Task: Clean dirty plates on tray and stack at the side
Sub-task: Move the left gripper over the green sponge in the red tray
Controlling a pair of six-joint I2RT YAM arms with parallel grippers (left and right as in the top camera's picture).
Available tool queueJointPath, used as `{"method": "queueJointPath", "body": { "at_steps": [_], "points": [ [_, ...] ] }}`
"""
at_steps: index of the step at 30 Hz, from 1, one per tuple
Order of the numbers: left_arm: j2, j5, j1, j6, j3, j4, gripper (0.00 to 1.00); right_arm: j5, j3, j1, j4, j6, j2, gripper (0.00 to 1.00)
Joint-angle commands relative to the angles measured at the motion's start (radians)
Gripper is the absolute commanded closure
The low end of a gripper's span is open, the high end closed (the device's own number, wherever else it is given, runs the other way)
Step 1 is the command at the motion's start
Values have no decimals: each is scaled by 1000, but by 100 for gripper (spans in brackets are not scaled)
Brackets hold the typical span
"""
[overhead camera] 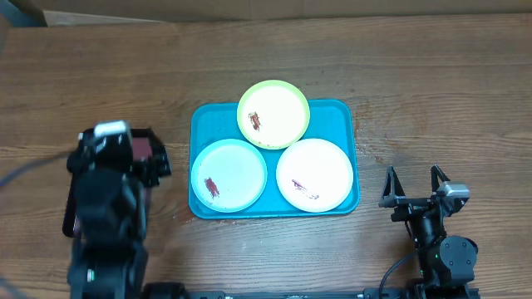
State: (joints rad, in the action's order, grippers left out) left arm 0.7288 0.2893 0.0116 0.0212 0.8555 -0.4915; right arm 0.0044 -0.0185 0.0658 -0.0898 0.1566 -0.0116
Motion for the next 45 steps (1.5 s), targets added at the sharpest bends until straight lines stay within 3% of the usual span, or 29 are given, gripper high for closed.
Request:
{"method": "queueJointPath", "body": {
  "at_steps": [1, 4, 7, 12, 14, 17, 19, 22, 25, 32, 45],
  "points": [
    [111, 87, -31, -92, 68, -56, 0, 1, 11, -5, 5, -4, 9, 0],
    [167, 139, -128, -260, 101, -112, 0, 1, 11, -5, 5, -4, 9, 0],
    [197, 71, -253, -390, 105, -152, 1, 1, 11, -5, 5, -4, 9, 0],
    [246, -177, -362, -460, 103, -195, 0, 0, 11, -5, 5, -4, 9, 0],
    [268, -281, -365, -435, 103, -253, 1, 0, 11, -5, 5, -4, 9, 0],
    [316, -190, -370, -438, 102, -267, 1, 0, 11, -5, 5, -4, 9, 0],
    [353, -105, -384, -505, 102, -268, 0, 1, 11, -5, 5, -4, 9, 0],
    [453, -116, -441, -593, 103, -272, 0, 1, 11, -5, 5, -4, 9, 0],
    [562, -200, -485, -600, 126, -346, 0, 0, 11, -5, 5, -4, 9, 0],
    [791, -175, -502, -604, 253, -481, 0, 0, 11, -5, 5, -4, 9, 0],
    [925, -241, -503, -655, 269, -261, 0, 1, 11, -5, 5, -4, 9, 0]
  ]
}}
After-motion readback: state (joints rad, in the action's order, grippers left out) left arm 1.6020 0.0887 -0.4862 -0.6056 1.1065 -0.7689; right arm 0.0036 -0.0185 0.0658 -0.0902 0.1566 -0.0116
